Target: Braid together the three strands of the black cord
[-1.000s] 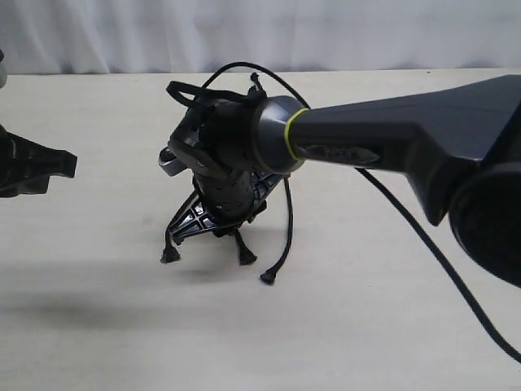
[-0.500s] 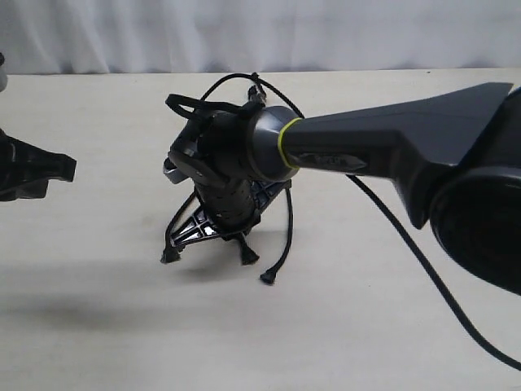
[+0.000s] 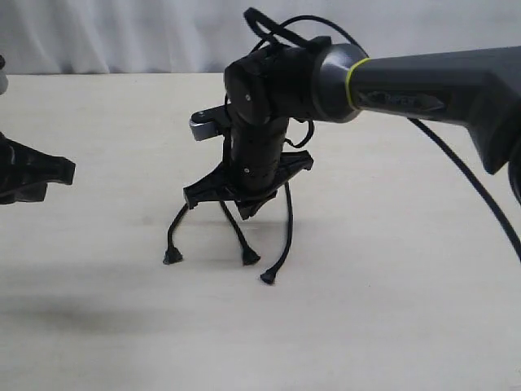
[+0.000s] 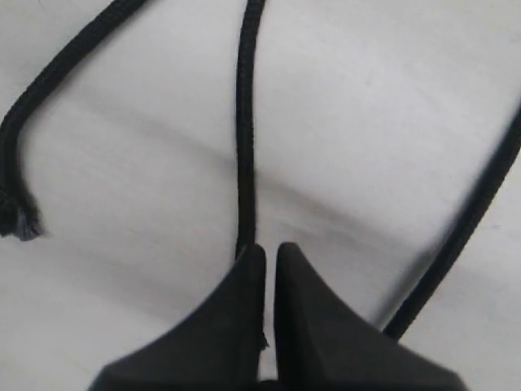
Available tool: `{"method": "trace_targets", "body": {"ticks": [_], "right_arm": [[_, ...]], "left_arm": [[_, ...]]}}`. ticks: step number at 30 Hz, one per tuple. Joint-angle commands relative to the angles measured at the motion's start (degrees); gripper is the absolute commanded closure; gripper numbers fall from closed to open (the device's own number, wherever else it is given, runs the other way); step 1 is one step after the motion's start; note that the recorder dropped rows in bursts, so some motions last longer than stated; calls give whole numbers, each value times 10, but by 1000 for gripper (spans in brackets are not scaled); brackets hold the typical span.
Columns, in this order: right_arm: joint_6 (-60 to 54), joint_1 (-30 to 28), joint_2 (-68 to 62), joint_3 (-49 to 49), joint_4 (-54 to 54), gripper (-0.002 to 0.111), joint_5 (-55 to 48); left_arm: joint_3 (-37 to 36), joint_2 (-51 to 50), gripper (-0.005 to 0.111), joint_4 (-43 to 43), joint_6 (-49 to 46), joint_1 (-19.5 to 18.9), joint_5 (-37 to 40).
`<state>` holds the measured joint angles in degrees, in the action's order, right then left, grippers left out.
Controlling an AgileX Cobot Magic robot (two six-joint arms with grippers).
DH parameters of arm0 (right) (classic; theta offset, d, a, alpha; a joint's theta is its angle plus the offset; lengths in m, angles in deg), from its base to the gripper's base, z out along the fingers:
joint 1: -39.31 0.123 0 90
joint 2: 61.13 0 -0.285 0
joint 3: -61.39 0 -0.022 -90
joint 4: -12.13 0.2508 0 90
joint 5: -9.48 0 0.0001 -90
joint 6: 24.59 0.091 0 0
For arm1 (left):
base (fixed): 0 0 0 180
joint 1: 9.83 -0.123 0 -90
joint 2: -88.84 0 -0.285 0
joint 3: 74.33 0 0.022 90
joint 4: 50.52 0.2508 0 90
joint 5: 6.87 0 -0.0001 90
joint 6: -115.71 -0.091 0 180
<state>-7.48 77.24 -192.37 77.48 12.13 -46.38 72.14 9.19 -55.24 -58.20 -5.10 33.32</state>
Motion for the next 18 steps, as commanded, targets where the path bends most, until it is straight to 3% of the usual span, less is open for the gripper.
{"method": "trace_targets", "body": {"ticks": [1,6,11,13,16,18], "right_arm": [[-30,-3,-10,-2,38,91,23],[-30,2,-38,-2,32,68,31],[-30,2,-59,-2,17,68,32],[-34,2,-63,-2,17,75,31],[-44,2,-58,-2,8,104,24],[-43,-1,-41,-2,0,104,16]], "left_arm": [[6,0,107,-5,0,3,-4],[6,0,107,-4,0,3,-4],[6,0,107,-4,0,3,-4],[6,0,107,-7,0,3,-5],[6,0,107,-7,0,3,-5],[6,0,107,-7,0,3,-5]]}}
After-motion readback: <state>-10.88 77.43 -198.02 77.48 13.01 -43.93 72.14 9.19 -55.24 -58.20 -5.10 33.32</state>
